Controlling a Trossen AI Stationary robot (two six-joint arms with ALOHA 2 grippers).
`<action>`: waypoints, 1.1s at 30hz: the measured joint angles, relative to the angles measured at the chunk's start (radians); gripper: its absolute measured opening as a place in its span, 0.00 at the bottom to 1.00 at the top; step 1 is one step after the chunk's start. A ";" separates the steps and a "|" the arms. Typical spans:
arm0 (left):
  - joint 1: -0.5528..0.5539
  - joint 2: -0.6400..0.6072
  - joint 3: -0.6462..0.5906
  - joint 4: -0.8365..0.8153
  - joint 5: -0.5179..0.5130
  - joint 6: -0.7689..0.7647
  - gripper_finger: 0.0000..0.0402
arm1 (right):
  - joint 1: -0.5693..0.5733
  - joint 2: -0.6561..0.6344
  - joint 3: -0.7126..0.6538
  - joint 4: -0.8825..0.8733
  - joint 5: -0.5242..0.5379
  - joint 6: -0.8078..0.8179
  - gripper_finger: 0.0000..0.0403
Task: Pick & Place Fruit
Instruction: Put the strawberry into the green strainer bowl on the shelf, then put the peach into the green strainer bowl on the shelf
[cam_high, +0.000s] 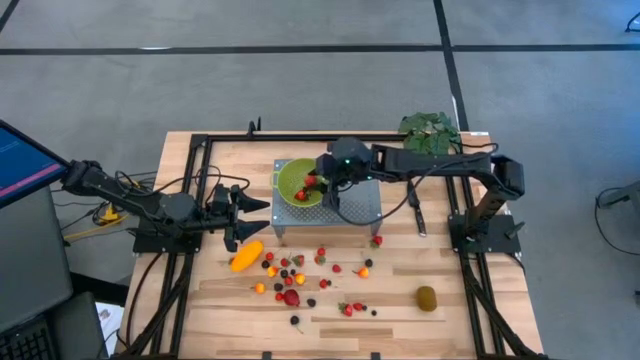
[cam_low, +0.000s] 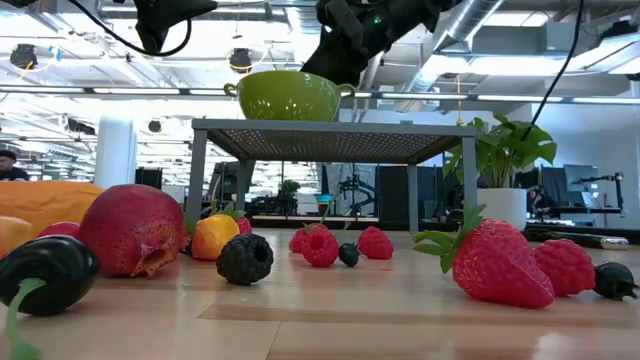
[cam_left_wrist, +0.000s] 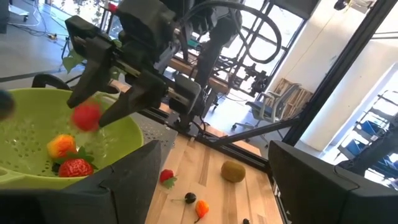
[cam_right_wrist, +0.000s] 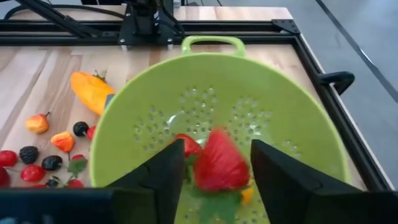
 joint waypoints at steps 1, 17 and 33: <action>0.000 0.000 0.000 0.000 0.000 0.000 0.72 | -0.001 0.000 0.000 0.001 0.000 0.000 0.47; 0.000 0.000 0.000 0.007 0.000 0.000 0.72 | -0.001 -0.011 0.062 -0.065 0.000 0.011 0.60; 0.000 0.000 0.000 0.022 0.000 0.000 0.72 | 0.157 -0.056 0.313 -0.659 0.014 0.075 0.46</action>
